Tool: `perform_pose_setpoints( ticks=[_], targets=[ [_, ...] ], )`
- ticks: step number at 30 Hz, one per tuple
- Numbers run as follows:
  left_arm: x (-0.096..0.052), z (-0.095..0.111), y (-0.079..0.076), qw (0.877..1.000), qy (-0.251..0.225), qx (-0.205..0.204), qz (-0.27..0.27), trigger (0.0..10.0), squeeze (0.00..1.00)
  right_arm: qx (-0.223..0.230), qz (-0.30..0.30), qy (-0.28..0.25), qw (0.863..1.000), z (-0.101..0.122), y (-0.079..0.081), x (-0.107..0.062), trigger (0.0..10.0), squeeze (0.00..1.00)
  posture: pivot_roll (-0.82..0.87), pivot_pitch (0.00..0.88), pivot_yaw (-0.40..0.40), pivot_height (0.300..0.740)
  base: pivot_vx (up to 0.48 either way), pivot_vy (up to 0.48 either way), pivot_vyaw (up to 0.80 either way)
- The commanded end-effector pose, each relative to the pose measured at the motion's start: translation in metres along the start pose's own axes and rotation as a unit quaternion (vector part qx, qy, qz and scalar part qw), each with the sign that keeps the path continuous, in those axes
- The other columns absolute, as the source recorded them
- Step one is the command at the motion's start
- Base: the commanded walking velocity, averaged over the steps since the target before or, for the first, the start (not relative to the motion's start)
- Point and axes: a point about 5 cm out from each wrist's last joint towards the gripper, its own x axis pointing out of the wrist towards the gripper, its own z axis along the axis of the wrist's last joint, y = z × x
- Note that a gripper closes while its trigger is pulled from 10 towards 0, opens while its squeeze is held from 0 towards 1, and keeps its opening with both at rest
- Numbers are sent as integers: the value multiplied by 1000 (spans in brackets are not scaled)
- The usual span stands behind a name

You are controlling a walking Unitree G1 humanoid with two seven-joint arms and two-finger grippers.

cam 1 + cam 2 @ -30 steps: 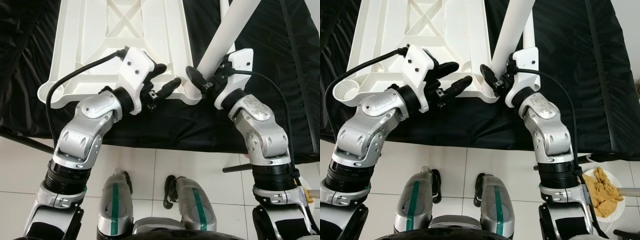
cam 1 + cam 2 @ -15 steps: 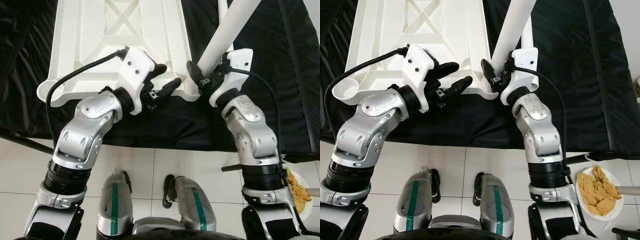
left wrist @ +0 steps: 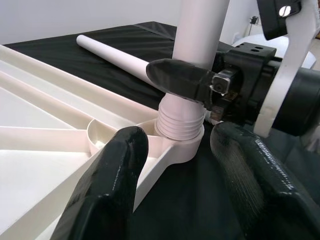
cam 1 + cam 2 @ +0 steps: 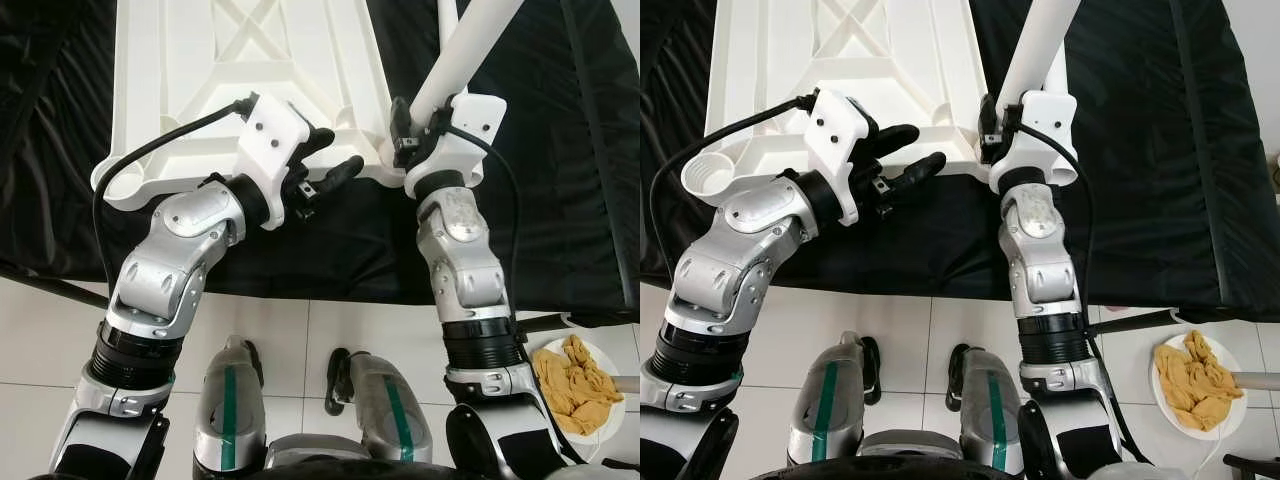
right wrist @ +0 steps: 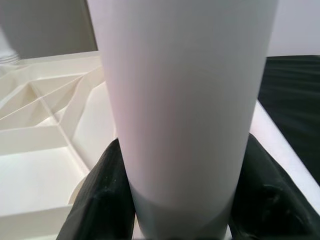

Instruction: Building children table

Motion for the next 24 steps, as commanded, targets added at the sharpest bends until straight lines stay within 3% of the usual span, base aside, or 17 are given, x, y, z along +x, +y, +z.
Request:
perform_pose_setpoints(
  ticks=[1, 8, 9, 10, 20, 24],
  targets=[
    [1, 4, 1, 1000, -4, 5, 20, 10000, 0, -25, -51, 89, 994, -41, -14, -7, 10000, 0, 83, 124, -36, 740, 0, 0, 0],
    [1, 5, 0, 1000, -8, 4, 22, 10000, 0, -27, -52, 76, 995, -41, -7, -4, 10000, 0, 95, 120, -53, 740, 0, 0, 0],
    [1, 5, 0, 1000, -9, 1, 25, 10000, 0, -26, -51, 73, 996, -41, -6, -5, 10000, 161, 94, 118, -56, 740, 0, 0, 0],
    [1, 5, 0, 1000, -10, 1, 25, 10000, 0, -24, -51, 71, 996, -41, -8, -4, 10000, 1000, 94, 115, -58, 740, 0, 0, 0],
    [6, 5, -7, 1000, -17, -5, 15, 10000, 0, 18, 13, 50, 999, -39, 2, -8, 10000, 1000, 90, 103, -59, 740, 0, 0, 0],
    [7, 4, -9, 1000, -18, -10, 11, 10000, 0, 17, 16, 34, 999, -37, -3, -6, 10000, 1000, 86, 99, -59, 740, 0, 0, 0]
  ],
)
